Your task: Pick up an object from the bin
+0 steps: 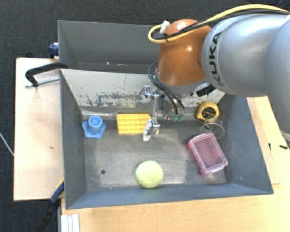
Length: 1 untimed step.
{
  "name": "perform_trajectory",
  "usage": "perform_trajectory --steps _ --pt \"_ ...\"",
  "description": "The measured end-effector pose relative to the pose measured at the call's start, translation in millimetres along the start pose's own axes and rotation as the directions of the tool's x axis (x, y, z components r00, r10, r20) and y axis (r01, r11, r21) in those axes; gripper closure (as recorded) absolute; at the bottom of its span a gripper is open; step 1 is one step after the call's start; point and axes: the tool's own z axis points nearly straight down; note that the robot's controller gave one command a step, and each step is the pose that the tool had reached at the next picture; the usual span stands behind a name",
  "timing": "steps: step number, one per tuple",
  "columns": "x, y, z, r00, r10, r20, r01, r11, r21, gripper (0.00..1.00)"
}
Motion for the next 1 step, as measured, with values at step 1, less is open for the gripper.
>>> perform_trajectory --steps 1 --pt "-6.6 9.7 75.5 0.999 0.015 0.035 -0.015 1.0 -0.002 1.0"
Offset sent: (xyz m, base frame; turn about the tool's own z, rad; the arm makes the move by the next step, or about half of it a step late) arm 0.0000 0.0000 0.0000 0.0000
